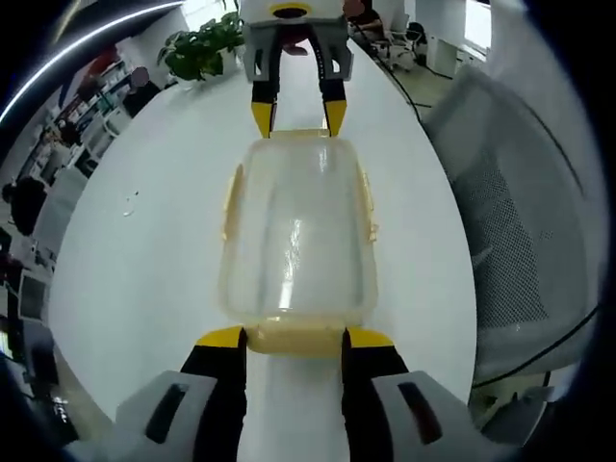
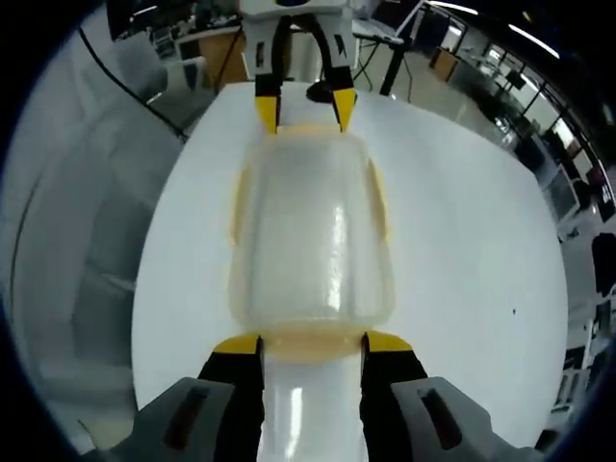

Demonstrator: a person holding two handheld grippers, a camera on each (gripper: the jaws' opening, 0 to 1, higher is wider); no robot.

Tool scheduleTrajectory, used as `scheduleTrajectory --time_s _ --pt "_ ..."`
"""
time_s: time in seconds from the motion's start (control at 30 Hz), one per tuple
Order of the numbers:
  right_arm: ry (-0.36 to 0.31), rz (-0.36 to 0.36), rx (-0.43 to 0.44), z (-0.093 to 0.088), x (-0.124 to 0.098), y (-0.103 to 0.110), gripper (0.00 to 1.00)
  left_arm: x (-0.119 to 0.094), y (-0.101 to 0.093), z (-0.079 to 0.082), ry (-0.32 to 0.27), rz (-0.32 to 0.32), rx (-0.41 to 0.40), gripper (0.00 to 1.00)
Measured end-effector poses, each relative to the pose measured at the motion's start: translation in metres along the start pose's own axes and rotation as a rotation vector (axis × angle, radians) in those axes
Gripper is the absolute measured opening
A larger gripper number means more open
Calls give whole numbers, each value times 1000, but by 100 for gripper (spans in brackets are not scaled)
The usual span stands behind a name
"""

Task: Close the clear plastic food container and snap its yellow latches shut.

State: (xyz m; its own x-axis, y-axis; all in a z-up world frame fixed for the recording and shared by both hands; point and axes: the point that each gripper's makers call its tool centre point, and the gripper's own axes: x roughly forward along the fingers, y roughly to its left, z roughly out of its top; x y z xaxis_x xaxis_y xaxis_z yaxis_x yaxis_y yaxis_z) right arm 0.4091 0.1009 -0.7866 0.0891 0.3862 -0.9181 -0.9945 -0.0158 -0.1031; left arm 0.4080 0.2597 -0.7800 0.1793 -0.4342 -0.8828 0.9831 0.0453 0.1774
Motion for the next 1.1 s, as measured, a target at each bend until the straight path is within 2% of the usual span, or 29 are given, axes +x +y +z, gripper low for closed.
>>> scheduleTrajectory --time_s 1.1 --pt "10 -10 29 -60 -31 3 37 23 1 63 1 -20 28 37"
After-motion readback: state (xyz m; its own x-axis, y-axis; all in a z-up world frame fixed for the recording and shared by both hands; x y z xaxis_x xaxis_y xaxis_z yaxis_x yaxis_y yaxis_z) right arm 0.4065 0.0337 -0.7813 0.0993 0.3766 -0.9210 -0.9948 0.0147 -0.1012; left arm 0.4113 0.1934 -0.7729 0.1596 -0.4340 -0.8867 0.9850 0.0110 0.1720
